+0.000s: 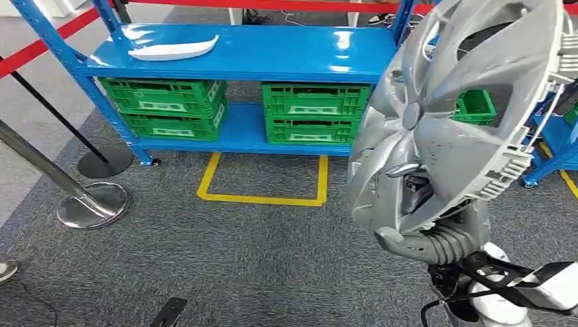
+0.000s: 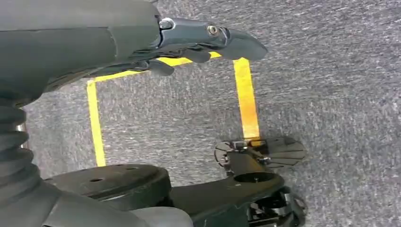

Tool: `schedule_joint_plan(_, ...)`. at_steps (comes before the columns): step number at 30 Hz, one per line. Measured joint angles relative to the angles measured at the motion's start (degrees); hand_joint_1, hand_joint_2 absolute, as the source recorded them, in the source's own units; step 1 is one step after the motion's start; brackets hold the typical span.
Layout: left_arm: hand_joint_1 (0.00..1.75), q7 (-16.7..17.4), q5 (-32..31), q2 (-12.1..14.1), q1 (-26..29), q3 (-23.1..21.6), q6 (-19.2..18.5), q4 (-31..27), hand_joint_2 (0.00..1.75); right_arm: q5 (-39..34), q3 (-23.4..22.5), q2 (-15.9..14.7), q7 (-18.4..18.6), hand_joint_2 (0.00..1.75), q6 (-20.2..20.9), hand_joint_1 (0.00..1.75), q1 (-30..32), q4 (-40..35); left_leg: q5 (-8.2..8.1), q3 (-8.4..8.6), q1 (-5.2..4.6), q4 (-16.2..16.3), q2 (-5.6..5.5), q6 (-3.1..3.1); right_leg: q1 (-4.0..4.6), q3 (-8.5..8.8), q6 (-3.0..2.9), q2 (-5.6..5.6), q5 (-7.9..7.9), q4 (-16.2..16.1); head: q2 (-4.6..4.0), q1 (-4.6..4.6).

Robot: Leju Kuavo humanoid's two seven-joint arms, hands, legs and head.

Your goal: Take the parts from the cabinet and place them on the table.

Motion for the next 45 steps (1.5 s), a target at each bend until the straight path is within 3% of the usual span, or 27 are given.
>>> schedule_joint_plan(2, 0.0, 0.0, 0.0, 0.0, 0.1, 0.0, 0.0, 0.0, 1.75, 0.0, 0.0, 0.0, 0.0, 1.75, 0.0, 1.75, 0.1, 0.0, 0.48, -0.21, 0.22, -0.2, 0.01, -0.69, 0.29, -0.57, -0.66, 0.14, 0.31, 0.3, 0.0, 0.11)
schedule_joint_plan(4, 0.0, 0.0, 0.0, 0.0, 0.1, 0.0, 0.0, 0.0, 1.75, 0.0, 0.0, 0.0, 0.0, 1.75, 0.0, 1.75, 0.0, 0.0, -0.01, -0.58, 0.24, 0.2, 0.01, -1.17, -0.16, -0.75, -1.7, -0.01, 1.0, -0.1, 0.0, 0.11)
schedule_joint_plan(5, 0.0, 0.0, 0.0, 0.0, 0.1, 0.0, 0.0, 0.0, 1.75, 0.0, 0.0, 0.0, 0.0, 1.75, 0.0, 1.75, 0.0, 0.0, -2.06, -1.49, 0.18, 2.2, 0.03, -1.5, -0.21, -1.01, -2.04, -0.01, 1.21, -0.1, 0.0, -0.02)
schedule_joint_plan(7, 0.0, 0.0, 0.0, 0.0, 0.1, 0.0, 0.0, 0.0, 1.75, 0.0, -0.1, 0.0, 0.0, 1.75, 0.0, 1.75, 0.0, -0.1, -7.09, -5.12, 0.37, 11.0, 0.03, -1.9, -0.17, -1.68, -2.39, -0.04, 1.58, -0.1, 0.0, -0.24)
schedule_joint_plan(9, 0.0, 0.0, 0.0, 0.0, 0.1, 0.0, 0.0, 0.0, 1.75, 0.0, 0.0, 0.0, 0.0, 1.75, 0.0, 1.75, 0.1, -0.1, -9.61, -7.76, 0.36, 17.6, 0.02, -2.0, -0.1, -2.35, -2.41, -0.04, 1.95, -0.1, 0.0, -0.24)
schedule_joint_plan(11, 0.0, -0.3, -0.1, 0.0, 0.1, 0.0, 0.2, 0.0, 1.75, 0.1, 0.0, 0.0, 0.1, 1.75, -0.5, 1.75, 0.2, -0.1, -7.2, -5.76, 0.35, 14.8, 0.02, -1.75, -0.08, -2.86, -2.24, 0.02, 2.4, -0.1, 0.0, -0.26)
schedule_joint_plan(13, 0.0, -0.7, -0.3, 0.1, 0.0, 0.0, 0.6, 0.0, 1.75, 0.3, 0.0, 0.0, 0.2, 1.75, -1.3, 1.75, 0.4, -0.1, -3.02, 0.11, 0.3, 5.1, 0.02, -1.15, -0.09, -3.02, -1.83, 0.08, 2.72, -0.1, 0.0, -0.28)
schedule_joint_plan(14, 0.0, -0.8, -0.4, 0.1, -0.1, 0.0, 0.7, 0.0, 1.75, 0.5, 0.0, 0.0, 0.2, 1.75, -1.6, 1.75, 0.4, -0.2, -2.52, 2.43, 0.24, 1.5, 0.02, -0.81, -0.07, -3.05, -1.6, 0.06, 2.86, -0.1, 0.0, -0.28)
schedule_joint_plan(16, 0.0, -0.8, -0.6, 0.1, -0.4, 0.0, 0.6, 0.0, 1.75, 0.9, 0.0, 0.0, 0.2, 1.75, -2.1, 1.75, 0.4, -0.4, -2.65, 2.53, 0.23, -0.3, 0.01, -0.63, 0.39, -3.81, -1.21, -0.01, 3.08, 0.3, 0.0, -0.04)
schedule_joint_plan(17, 0.0, -0.8, -0.7, 0.0, -0.3, 0.0, 0.6, 0.0, 1.75, 1.1, 0.0, 0.0, 0.2, 1.75, -2.2, 1.75, 0.5, -0.4, -2.54, 2.4, 0.21, -0.4, 0.0, -1.02, 0.47, -3.85, -2.51, -0.02, 2.92, 0.3, 0.0, -0.22)
schedule_joint_plan(18, 0.0, -0.5, -0.8, 0.1, -0.1, 0.0, 0.9, 0.0, 1.75, 1.3, 0.1, 0.0, 0.1, 1.75, -2.4, 1.75, 0.5, -0.4, -2.48, 2.39, 0.1, -0.4, -0.02, -0.93, 0.46, -3.85, -3.06, -0.08, 3.21, 0.2, 0.0, -0.09)
schedule_joint_plan(21, 0.0, -0.3, -1.1, 0.1, -0.1, 0.0, 2.1, 0.0, 1.75, 2.1, 0.4, 0.0, -0.7, 1.75, -3.5, 1.75, 0.6, -0.5, -2.19, 1.86, -0.32, -0.1, -0.06, 0.35, -0.03, -3.51, -0.66, -0.24, 4.34, -1.0, 0.0, -0.22)
schedule_joint_plan(23, 0.0, -0.4, -1.2, 0.1, -0.2, 0.0, 2.2, 0.0, 1.75, 2.4, 0.5, 0.0, -0.9, 1.75, -4.3, 1.75, 0.7, -1.2, -1.36, 2.01, 0.3, -0.9, -0.21, 1.17, 0.0, -4.35, 0.11, -0.32, 3.92, -0.7, 0.0, -0.18)
schedule_joint_plan(24, 0.0, -0.6, -1.3, 0.1, -0.1, 0.0, 2.6, 0.0, 1.75, 2.7, 0.5, 0.0, -0.9, 1.75, -4.7, 1.75, 0.8, -1.6, -1.29, 1.95, 0.33, -1.0, -0.41, 1.29, 0.0, -4.94, 0.34, -0.3, 2.27, 1.1, 0.0, 0.11)
schedule_joint_plan(26, 0.0, -1.6, -2.5, 0.1, -0.1, -0.1, 4.5, 0.0, 1.75, 3.0, 0.7, 0.0, -0.9, 1.75, -5.6, 1.75, 0.9, -1.7, -1.14, 1.79, 0.37, -0.9, -0.71, 1.51, -0.3, -8.63, 0.71, -0.3, -2.73, 10.3, 0.0, 0.06)
schedule_joint_plan(28, 0.0, -2.3, -3.0, 0.2, -0.1, -0.2, 6.2, 0.0, 1.75, 3.1, 1.0, 0.0, -0.9, 1.75, -6.2, 1.75, 1.4, -1.7, -1.08, 1.7, 0.42, -0.9, -1.25, 1.42, -0.48, -11.12, 1.0, -0.31, -4.77, 16.7, 0.0, 0.15)
schedule_joint_plan(29, 0.0, -2.3, -3.0, 0.2, -0.1, -0.2, 6.4, 0.0, 1.75, 3.1, 1.0, 0.0, -0.9, 1.75, -6.4, 1.75, 1.8, -1.7, -1.01, 1.71, 0.5, -0.9, -1.75, 1.29, -0.68, -10.43, 1.13, -0.31, -3.83, 15.8, 0.0, 0.11)
schedule_joint_plan(31, 0.0, -2.3, -3.1, 0.2, -0.2, -0.2, 6.7, 0.0, 1.75, 3.1, 1.0, 0.0, -0.9, 1.75, -6.8, 1.75, 2.0, -1.7, -0.97, 1.71, 0.83, -0.8, -2.91, 0.77, -1.08, -5.9, 1.44, 0.09, 0.1, 7.9, 0.0, 0.13)
schedule_joint_plan(32, 0.0, -2.3, -3.1, 0.3, -0.3, -0.3, 6.7, 0.0, 1.75, 3.1, 1.0, 0.0, -0.9, 1.75, -6.8, 1.75, 2.0, -1.7, -1.0, 1.7, 1.03, -0.6, -3.48, 0.3, -1.57, -2.6, 1.82, 1.64, 2.07, 2.3, 0.0, 0.15)
schedule_joint_plan(33, 0.0, -2.3, -3.2, 0.4, -0.4, -0.3, 6.8, 0.0, 1.75, 3.1, 1.0, -0.1, -0.9, 1.75, -6.8, 1.75, 2.0, -1.7, -0.97, 1.36, 0.84, -0.5, -4.0, -0.31, -1.86, -1.25, 2.26, 4.64, 0.52, 0.2, 0.0, 0.17)
schedule_joint_plan(37, 0.0, -2.3, -3.2, 0.5, -0.4, -0.3, 6.9, 0.0, 1.75, 3.1, 1.1, -0.2, -1.0, 1.75, -6.8, 1.75, 2.3, -2.0, -0.11, 0.53, 1.42, -0.7, -5.6, -1.78, -1.14, -1.52, 0.32, 2.54, 1.19, 0.4, 0.0, -0.02)
schedule_joint_plan(38, 0.0, -2.3, -3.2, 0.6, -0.4, -0.3, 6.9, 0.1, 1.75, 3.1, 1.1, -0.2, -1.0, 1.75, -6.8, 1.75, 2.3, -2.0, -0.39, 0.42, 1.56, -0.6, -5.57, -1.94, -1.41, -1.25, -0.3, 1.72, 1.51, -0.2, 0.0, -0.02)
schedule_joint_plan(39, 0.0, -2.3, -3.2, 0.6, -0.4, -0.3, 6.9, 0.1, 1.75, 3.1, 1.0, -0.2, -1.0, 1.75, -7.0, 1.75, 2.2, -2.1, -1.67, -0.32, 1.14, 1.1, -2.88, -2.11, -1.31, -1.13, -0.71, 1.12, 1.59, -0.4, 0.0, -0.15)
schedule_joint_plan(40, 0.0, -2.3, -3.2, 0.6, -0.5, -0.3, 6.9, 0.1, 1.75, 3.1, 0.9, -0.2, -1.0, 1.75, -7.0, 1.75, 2.2, -2.2, -3.9, -2.24, 0.99, 4.9, -1.57, -2.21, -1.26, -1.23, -1.2, 0.43, 1.62, -0.4, 0.0, -0.31)
schedule_joint_plan(42, 0.0, -2.3, -3.2, 0.5, -0.6, -0.3, 7.0, 0.1, 1.75, 3.1, 0.9, -0.2, -1.1, 1.75, -7.0, 1.75, 2.3, -2.3, -7.65, -6.43, 1.04, 13.6, -0.86, -2.36, -1.12, -1.39, -1.43, -1.0, 1.6, -0.4, 0.0, -0.26)
schedule_joint_plan(43, 0.0, -2.3, -3.2, 0.4, -0.6, -0.3, 6.9, 0.1, 1.75, 3.1, 0.9, -0.2, -1.1, 1.75, -7.0, 1.75, 2.3, -2.3, -8.41, -7.82, 1.04, 16.5, -0.8, -2.36, -1.09, -1.43, -1.46, -1.68, 1.58, -0.4, 0.0, -0.31)
schedule_joint_plan(45, 0.0, -1.8, -3.2, 0.4, -0.4, -0.3, 6.1, 0.1, 1.75, 3.0, 0.9, -0.2, -1.1, 1.75, -6.9, 1.75, 2.3, -2.3, -5.95, -6.86, 1.04, 14.6, -0.62, -2.24, -1.09, -1.43, -1.43, -3.15, 1.56, -0.4, 0.0, -0.31)
